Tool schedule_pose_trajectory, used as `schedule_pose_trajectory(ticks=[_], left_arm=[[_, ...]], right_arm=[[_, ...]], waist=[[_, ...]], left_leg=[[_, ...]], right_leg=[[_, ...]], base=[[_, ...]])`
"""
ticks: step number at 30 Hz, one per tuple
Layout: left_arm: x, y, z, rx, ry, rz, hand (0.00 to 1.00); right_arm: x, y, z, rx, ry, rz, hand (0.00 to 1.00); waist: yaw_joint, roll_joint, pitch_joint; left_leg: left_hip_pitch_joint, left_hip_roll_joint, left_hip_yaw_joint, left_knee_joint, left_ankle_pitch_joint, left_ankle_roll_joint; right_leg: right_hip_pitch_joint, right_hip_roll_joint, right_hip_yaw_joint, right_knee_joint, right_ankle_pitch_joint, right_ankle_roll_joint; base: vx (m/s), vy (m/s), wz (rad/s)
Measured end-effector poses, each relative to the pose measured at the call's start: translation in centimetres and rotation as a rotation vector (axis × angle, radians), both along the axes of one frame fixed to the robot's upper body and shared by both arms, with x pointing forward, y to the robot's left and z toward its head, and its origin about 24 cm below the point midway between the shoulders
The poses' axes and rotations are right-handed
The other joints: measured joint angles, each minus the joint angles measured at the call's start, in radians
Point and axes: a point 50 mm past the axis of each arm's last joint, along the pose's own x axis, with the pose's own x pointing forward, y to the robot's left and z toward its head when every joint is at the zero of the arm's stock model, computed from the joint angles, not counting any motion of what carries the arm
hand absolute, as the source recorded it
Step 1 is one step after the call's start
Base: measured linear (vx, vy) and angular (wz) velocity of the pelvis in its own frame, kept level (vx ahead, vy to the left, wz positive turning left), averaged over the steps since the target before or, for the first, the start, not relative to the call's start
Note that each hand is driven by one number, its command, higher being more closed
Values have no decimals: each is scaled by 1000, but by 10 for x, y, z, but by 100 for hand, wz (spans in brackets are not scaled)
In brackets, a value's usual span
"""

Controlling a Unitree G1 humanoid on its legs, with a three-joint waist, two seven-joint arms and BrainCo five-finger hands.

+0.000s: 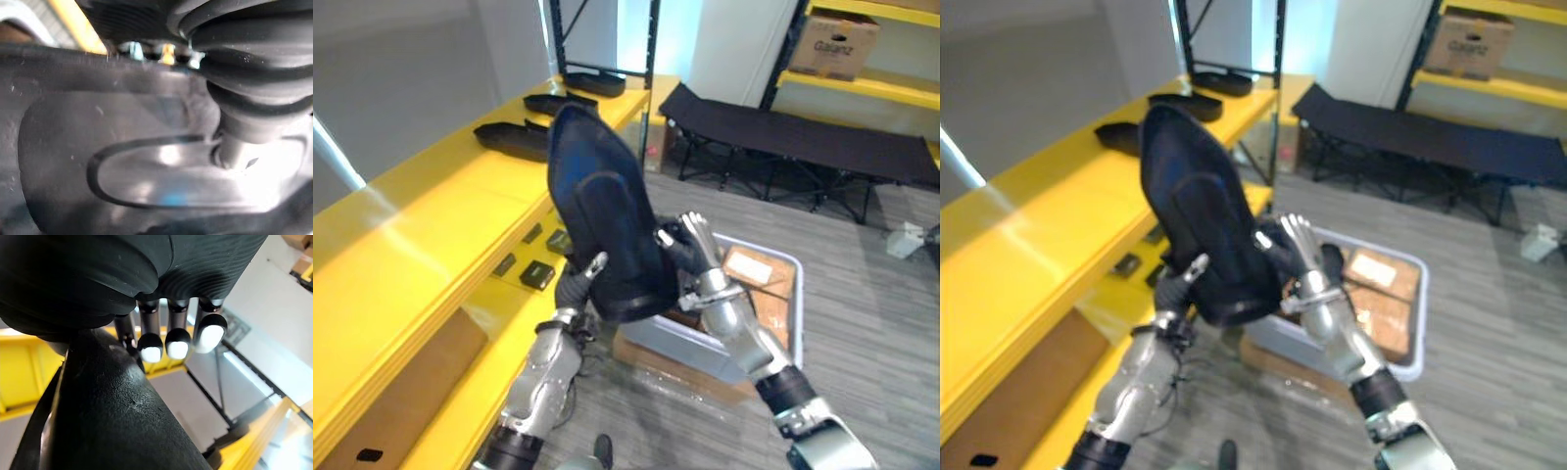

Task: Walk over and take plastic housings, then place them on the shelf

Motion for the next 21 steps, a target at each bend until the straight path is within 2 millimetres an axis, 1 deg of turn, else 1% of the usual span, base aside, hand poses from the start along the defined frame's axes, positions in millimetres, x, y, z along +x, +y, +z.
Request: schedule_pose_trajectory(ticks=[3, 7, 8, 10, 13, 15, 17, 18, 19, 20, 21], left_arm=[[-3, 0, 4, -9, -14, -4, 100], [-3, 0, 6, 21, -33, -5, 100], [-5, 0, 9, 46, -51, 3, 100], [-7, -1, 18, 73, -94, 17, 100], [-9, 3, 35, 116, -194, 75, 100], [-13, 8, 55, 164, -316, 156, 100], [-15, 17, 66, 166, -379, 248, 100], [-14, 30, 72, 154, -399, 358, 100], [-14, 43, 74, 154, -401, 448, 100], [-16, 60, 75, 198, -396, 570, 100], [-18, 71, 76, 243, -401, 648, 100]], right_arm=[[-6, -1, -2, 18, 7, 21, 0], [-11, -3, -5, 33, 24, 47, 0], [-14, -4, -6, 57, 29, 59, 0], [-18, -6, -3, 149, 49, 94, 0], [-23, -6, 8, 270, 82, 173, 0], [-25, -8, 22, 351, 100, 246, 0], [-28, -7, 31, 410, 93, 297, 0], [-32, -11, 42, 472, 66, 339, 0], [-33, -18, 53, 524, 36, 360, 0], [-35, -33, 67, 581, -23, 359, 0], [-37, -48, 78, 619, -75, 345, 0]], waist=[[-5, 2, -1], [-5, 7, -4], [-5, 7, -4], [-4, 7, -4], [-5, 7, -4], [-5, 7, -4], [-6, 7, -4], [-6, 7, -4], [-5, 7, -4], [-9, 9, -7], [-13, 9, -7]], left_leg=[[0, -3, 1, 0, -2, 1], [-1, -6, 0, 0, -3, 1], [-2, -6, 0, 0, -4, 1], [-2, -6, 1, 1, -4, 0], [1, -5, 2, 1, -4, 0], [5, -3, 6, 1, -4, 0], [7, -2, 11, 1, -4, 0], [12, 0, 22, 0, -4, 0], [20, 1, 30, 0, -6, 0], [24, 2, 32, 0, -12, 0], [25, 1, 32, 0, -12, 0]], right_leg=[[-1, -3, 0, 6, -2, 0], [-2, -5, 0, 9, -3, 1], [-3, -5, 0, 9, -4, 1], [-3, -5, 1, 9, -4, 1], [-1, -5, 1, 9, -4, 1], [0, -5, 4, 10, -4, 1], [0, -5, 8, 11, -4, 1], [0, -5, 15, 13, -4, 1], [0, -5, 26, 16, -4, 1], [2, -6, 30, 22, -8, 3], [-1, -8, 31, 26, -13, 3]], base=[[0, 0, 0], [0, 0, 0], [0, 0, 0], [0, 0, 0], [0, 0, -1], [0, 0, -5], [5, 8, -7], [10, 18, -18], [14, 20, -21], [10, 21, -13], [1, 34, -2]])
